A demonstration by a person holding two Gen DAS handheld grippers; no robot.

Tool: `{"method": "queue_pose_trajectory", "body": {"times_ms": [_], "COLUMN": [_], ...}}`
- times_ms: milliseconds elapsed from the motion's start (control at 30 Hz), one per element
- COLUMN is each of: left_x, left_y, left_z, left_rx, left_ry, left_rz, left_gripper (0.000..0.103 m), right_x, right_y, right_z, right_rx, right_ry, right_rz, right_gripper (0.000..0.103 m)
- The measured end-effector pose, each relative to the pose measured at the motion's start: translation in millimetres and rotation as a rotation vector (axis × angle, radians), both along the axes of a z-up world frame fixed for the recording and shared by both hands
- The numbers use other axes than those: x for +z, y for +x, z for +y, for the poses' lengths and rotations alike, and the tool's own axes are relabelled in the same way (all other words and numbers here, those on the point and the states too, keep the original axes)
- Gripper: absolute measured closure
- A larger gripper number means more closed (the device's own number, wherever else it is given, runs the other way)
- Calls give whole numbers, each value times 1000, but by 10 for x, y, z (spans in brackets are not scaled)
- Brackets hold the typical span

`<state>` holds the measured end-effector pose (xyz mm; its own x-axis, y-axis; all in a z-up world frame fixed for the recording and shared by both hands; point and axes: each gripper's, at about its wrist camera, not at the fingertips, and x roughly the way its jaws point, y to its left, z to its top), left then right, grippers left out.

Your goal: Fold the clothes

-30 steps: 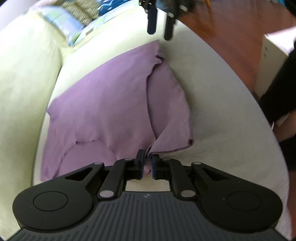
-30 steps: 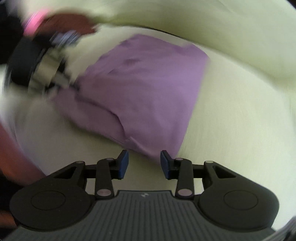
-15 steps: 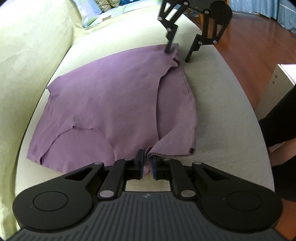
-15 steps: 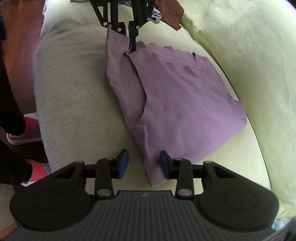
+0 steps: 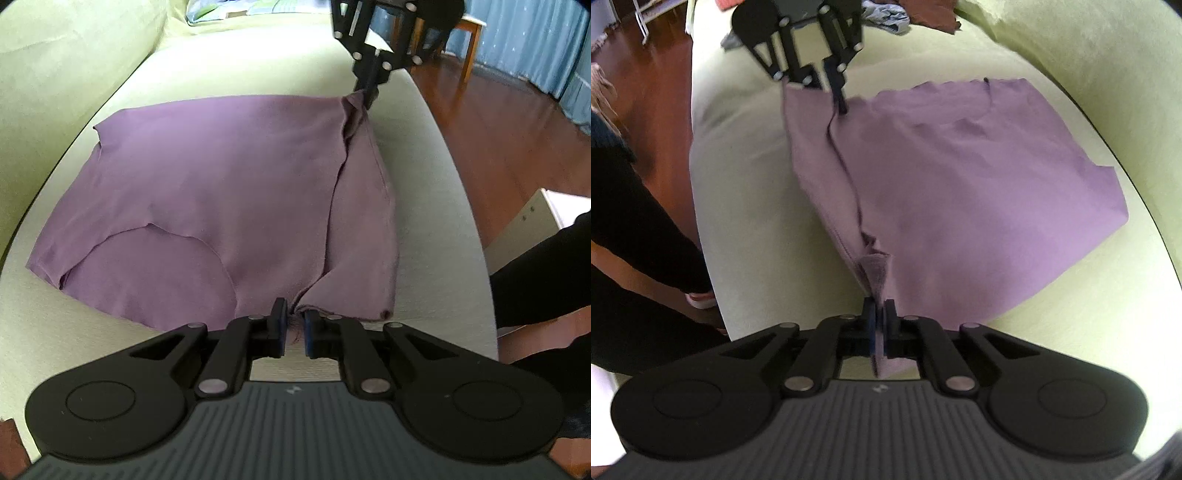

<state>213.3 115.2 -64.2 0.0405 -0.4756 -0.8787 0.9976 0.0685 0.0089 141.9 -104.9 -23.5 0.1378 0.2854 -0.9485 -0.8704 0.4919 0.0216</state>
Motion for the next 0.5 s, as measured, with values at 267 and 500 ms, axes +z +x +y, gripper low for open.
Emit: {"method": "queue_pose_trajectory", "body": {"times_ms": [267, 500], "left_x": [229, 296], "left_y": [550, 1281], "left_z": [4, -98], "left_rx": [130, 304], "left_ry": [-50, -60], "left_rz": [111, 144], "left_gripper": [92, 93], "right_x": [174, 209], "right_y": [916, 2022], "right_z": [-125, -318], "right_rx": [23, 3], "right_ry": [50, 112], "right_rz": [225, 283], "right_gripper": [102, 101]}}
